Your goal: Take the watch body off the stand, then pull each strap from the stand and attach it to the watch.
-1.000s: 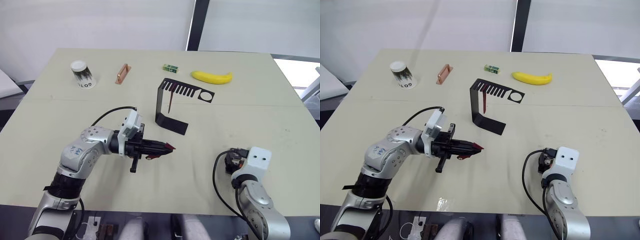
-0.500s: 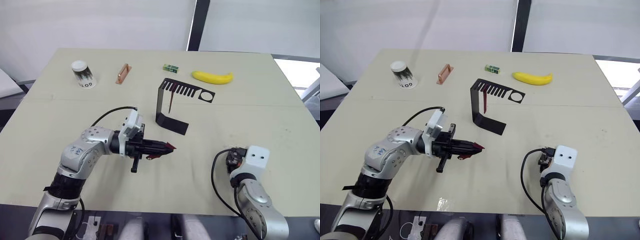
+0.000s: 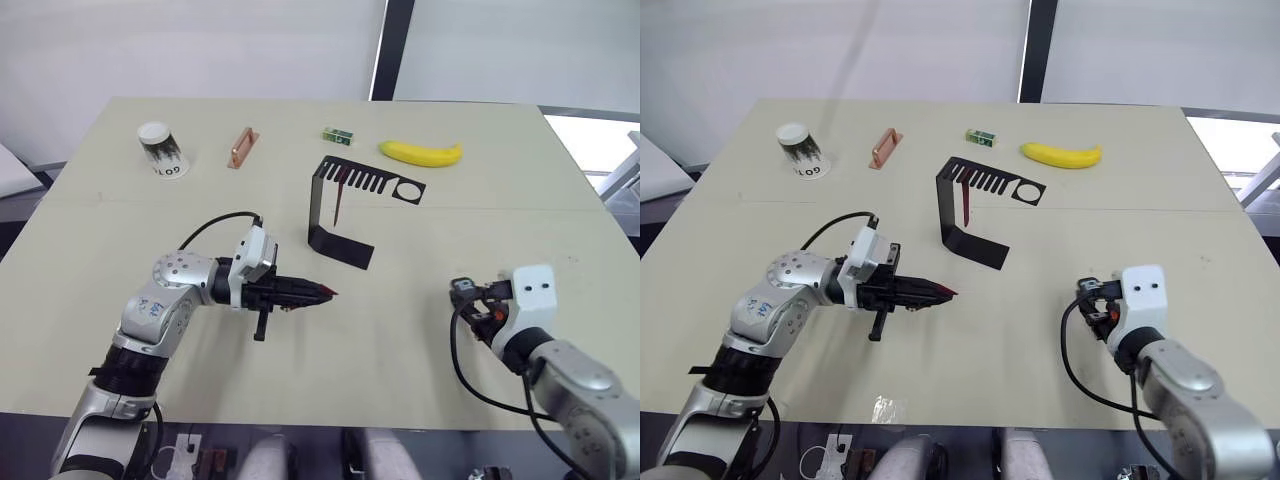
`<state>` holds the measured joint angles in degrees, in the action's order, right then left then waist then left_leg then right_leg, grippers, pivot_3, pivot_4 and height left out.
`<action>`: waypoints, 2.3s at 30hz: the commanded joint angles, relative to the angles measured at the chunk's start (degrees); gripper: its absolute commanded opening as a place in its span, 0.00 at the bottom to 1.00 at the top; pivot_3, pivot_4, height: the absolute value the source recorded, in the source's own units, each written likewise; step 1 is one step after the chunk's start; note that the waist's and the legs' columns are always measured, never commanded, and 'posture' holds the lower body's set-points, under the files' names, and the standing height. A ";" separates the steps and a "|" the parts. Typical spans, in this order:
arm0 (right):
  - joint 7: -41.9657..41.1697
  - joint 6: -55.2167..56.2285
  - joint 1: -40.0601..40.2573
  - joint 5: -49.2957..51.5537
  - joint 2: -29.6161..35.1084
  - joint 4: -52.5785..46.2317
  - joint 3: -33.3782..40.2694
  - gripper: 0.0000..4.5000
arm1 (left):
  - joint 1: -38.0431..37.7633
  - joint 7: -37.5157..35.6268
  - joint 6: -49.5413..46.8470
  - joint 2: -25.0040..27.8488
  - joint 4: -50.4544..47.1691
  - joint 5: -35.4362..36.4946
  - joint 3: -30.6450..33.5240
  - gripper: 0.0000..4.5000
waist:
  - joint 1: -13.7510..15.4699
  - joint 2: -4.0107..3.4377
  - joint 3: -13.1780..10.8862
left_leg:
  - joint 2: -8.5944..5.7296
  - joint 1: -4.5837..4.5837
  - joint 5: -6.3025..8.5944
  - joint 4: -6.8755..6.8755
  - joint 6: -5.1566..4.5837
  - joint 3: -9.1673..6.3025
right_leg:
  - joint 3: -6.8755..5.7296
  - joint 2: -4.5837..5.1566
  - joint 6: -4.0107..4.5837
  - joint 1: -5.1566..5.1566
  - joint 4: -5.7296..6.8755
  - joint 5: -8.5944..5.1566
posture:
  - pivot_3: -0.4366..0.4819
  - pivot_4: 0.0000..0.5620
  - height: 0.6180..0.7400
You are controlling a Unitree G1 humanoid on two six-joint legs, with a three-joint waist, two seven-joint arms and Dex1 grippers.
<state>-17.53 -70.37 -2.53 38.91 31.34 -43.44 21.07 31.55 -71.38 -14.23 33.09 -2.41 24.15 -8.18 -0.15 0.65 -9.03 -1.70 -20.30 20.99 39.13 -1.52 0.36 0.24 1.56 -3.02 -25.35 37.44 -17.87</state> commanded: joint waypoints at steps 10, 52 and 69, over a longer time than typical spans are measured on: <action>-6.28 -22.00 -21.93 22.81 -1.16 18.13 -1.98 0.33 | 3.48 2.33 11.03 -2.26 3.07 -11.62 -5.01 0.00 | 0.04 0.01 0.00 | 0.00 -0.10 -0.01 0.05 -0.03 0.00 | -0.01 0.03 -0.02 -0.02 0.12 0.01 | 0.48 0.27 1.00; 14.89 -18.95 -28.77 46.10 -3.19 35.37 -6.88 0.33 | 3.47 3.88 16.88 -3.93 4.52 -14.52 -5.79 0.00 | 0.01 0.01 0.00 | 0.00 -0.22 0.00 0.10 -0.05 0.00 | -0.06 0.07 -0.05 -0.10 0.16 0.03 | 0.48 0.27 1.00; 18.56 -12.76 -26.60 54.41 1.89 33.73 -12.07 0.33 | 3.89 4.13 16.88 -5.05 5.54 -14.92 -5.86 0.00 | 0.03 0.01 0.00 | 0.01 -0.25 0.00 0.10 -0.08 0.00 | -0.06 0.08 -0.05 -0.10 0.10 0.03 | 0.48 0.27 1.00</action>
<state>0.44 -84.64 -28.96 90.73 32.31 -7.79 8.94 34.57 -67.60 1.98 28.00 3.23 9.04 -14.21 -0.12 0.66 -9.03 -1.69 -20.56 20.99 39.23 -1.60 0.36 0.18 1.64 -3.08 -25.45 37.53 -17.84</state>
